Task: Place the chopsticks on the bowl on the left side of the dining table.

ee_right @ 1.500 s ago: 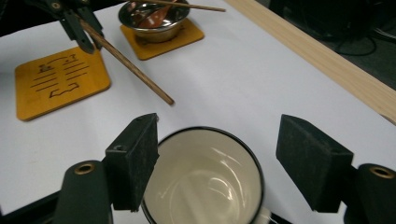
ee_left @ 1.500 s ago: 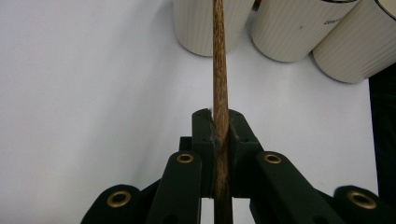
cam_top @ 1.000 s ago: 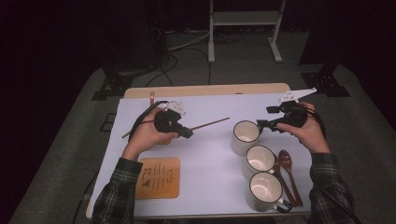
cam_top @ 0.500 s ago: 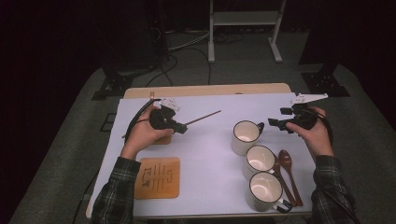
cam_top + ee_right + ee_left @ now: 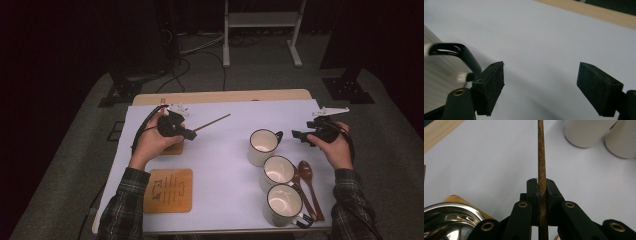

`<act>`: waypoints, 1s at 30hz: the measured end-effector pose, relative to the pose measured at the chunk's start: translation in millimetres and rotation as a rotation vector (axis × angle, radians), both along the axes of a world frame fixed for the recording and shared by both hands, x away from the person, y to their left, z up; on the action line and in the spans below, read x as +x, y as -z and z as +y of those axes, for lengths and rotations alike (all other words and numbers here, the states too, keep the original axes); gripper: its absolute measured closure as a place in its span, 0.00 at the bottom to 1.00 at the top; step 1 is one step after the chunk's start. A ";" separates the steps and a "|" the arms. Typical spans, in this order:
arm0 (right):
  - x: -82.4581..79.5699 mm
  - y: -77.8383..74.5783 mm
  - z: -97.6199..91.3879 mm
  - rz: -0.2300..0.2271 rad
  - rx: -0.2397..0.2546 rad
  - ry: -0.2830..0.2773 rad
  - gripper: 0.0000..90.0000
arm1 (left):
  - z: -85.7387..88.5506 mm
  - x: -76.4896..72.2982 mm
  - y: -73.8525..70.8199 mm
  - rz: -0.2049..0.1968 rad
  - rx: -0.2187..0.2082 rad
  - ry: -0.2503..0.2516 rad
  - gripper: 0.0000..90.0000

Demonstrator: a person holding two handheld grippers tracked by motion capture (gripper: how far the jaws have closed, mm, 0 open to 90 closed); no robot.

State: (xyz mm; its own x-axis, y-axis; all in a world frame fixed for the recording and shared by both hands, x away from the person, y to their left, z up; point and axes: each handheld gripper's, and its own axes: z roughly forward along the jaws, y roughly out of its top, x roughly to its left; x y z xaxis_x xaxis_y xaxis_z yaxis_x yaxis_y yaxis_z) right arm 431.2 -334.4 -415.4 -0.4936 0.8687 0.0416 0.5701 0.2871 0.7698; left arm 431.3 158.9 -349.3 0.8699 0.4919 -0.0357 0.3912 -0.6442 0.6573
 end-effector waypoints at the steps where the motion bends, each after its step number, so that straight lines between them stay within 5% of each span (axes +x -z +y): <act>1: 0.5 3.0 -0.3 0.005 -0.005 0.012 0.23 | 0.8 0.3 -0.1 0.000 -0.002 -0.006 0.93; 16: 5.6 40.1 1.4 0.084 -0.077 0.083 0.20 | 21.5 10.6 1.9 -0.002 -0.009 -0.062 0.93; 30: 1.6 48.5 1.9 0.039 -0.054 0.112 0.18 | 42.9 21.7 4.3 -0.008 -0.004 -0.119 0.93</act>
